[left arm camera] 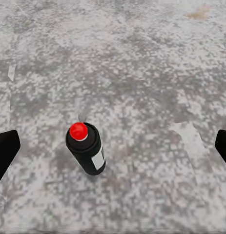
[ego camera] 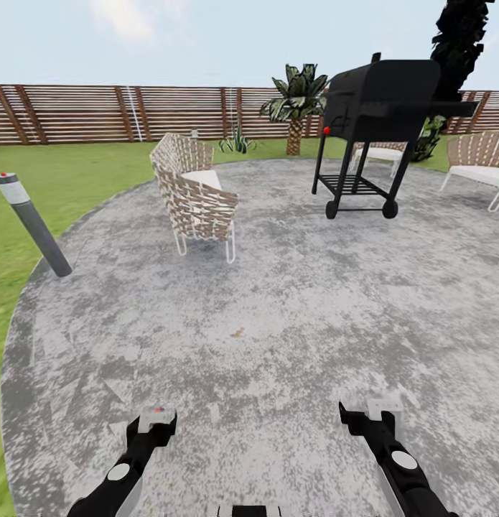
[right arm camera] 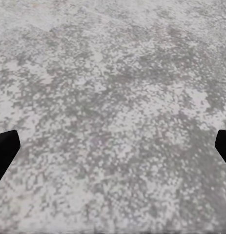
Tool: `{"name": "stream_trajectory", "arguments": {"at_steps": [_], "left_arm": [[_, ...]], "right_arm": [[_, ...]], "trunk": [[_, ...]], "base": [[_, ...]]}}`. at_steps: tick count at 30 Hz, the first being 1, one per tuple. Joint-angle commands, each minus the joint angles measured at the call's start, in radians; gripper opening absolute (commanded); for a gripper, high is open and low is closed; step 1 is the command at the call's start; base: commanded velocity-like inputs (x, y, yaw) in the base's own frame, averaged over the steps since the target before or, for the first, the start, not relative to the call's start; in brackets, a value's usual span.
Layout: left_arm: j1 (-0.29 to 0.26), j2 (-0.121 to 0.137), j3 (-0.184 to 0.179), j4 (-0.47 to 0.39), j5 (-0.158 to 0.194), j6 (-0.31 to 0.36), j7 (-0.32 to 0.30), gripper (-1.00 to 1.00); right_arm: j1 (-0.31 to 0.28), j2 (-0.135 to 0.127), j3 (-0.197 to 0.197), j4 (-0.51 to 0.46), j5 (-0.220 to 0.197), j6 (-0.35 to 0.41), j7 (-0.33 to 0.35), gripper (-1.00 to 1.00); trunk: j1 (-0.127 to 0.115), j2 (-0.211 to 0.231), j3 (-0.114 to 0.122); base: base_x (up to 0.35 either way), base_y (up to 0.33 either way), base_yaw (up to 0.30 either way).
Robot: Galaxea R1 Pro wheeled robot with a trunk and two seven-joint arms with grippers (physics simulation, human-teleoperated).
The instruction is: In the garden, pick up the pesticide atomizer on the floor and spray pesticide onto both trees until each tree trunk is fully covered.
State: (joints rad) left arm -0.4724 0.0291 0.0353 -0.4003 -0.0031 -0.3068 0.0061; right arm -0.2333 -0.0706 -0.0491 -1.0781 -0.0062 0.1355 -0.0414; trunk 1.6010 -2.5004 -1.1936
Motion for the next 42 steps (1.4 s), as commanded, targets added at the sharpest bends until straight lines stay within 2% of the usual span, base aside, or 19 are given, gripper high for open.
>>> {"name": "stream_trajectory", "arguments": {"at_steps": [1,9,17,29,42], "left_arm": [[0.0,0.0,0.0,0.0,0.0,0.0,0.0,1.0],[0.0,0.0,0.0,0.0,0.0,-0.001,0.0,1.0],[0.0,-0.001,0.0,0.0,-0.002,-0.001,-0.001,1.0],[0.0,-0.001,0.001,0.0,-0.001,0.0,0.0,1.0],[0.0,-0.002,0.001,0.0,-0.002,-0.001,0.0,1.0]], "right_arm": [[0.0,0.0,0.0,0.0,0.0,0.0,0.0,1.0],[0.0,0.0,0.0,0.0,0.0,0.001,0.0,1.0],[0.0,0.0,0.0,0.002,0.002,0.001,0.0,1.0],[0.0,0.0,0.0,0.003,0.002,0.001,0.001,1.0],[0.0,0.0,0.0,0.004,0.002,0.001,0.001,1.0]], "trunk": [[0.0,0.0,-0.006],[0.004,-0.002,-0.049],[0.004,-0.002,-0.062],[0.004,-0.002,-0.069],[0.004,-0.002,-0.069]], "base": [[0.0,0.0,0.0],[0.0,0.0,0.0],[0.0,0.0,0.0],[0.112,0.141,0.0],[0.008,0.01,-0.001]]}}
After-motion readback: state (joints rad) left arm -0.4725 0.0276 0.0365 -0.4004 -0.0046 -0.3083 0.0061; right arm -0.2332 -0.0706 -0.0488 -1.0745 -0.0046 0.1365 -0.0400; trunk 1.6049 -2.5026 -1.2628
